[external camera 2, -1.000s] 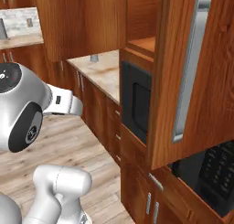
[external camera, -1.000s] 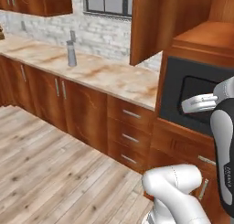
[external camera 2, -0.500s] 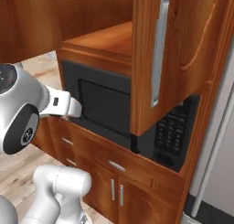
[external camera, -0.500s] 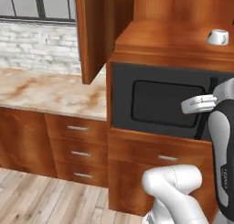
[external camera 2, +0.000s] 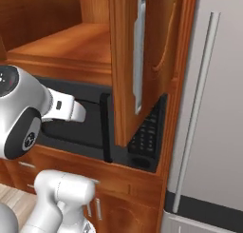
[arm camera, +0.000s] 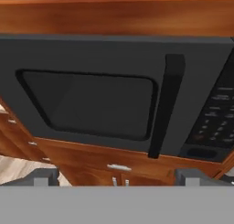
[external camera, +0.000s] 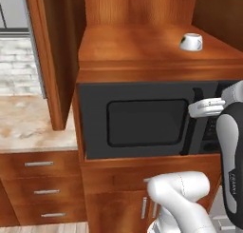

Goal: There is a tray on the dining counter. Grab the cup, mug, and pitcher and place them on the tray. The pitcher may be placed next to the tray if it cannot fit the tray.

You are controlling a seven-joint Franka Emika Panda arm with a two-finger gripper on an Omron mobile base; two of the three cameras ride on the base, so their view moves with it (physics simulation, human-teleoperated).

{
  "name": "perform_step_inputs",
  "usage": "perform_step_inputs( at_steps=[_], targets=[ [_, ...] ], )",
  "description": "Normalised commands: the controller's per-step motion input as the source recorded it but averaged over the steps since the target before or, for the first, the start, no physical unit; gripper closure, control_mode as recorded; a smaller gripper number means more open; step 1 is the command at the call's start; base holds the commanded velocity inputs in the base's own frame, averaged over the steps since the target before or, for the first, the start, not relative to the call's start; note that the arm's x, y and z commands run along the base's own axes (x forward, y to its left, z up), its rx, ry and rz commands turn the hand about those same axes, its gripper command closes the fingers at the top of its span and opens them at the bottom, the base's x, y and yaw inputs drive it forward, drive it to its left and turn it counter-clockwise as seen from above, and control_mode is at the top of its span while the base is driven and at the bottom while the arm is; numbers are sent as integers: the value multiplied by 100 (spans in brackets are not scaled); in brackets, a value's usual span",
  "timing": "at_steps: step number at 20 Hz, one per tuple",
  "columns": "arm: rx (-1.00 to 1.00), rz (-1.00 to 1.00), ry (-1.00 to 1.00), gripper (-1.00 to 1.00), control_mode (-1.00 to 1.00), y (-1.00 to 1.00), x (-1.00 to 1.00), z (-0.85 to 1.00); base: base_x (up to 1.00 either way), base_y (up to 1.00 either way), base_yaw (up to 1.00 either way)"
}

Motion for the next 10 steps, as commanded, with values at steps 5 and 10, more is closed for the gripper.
perform_step_inputs(
  at_steps=[5, 10],
  targets=[
    [0, 0, 0, -100, 100, 0, 0, 0, 0, 34, -33],
    [0, 0, 0, -100, 100, 0, 0, 0, -3, 9, -20]
  ],
)
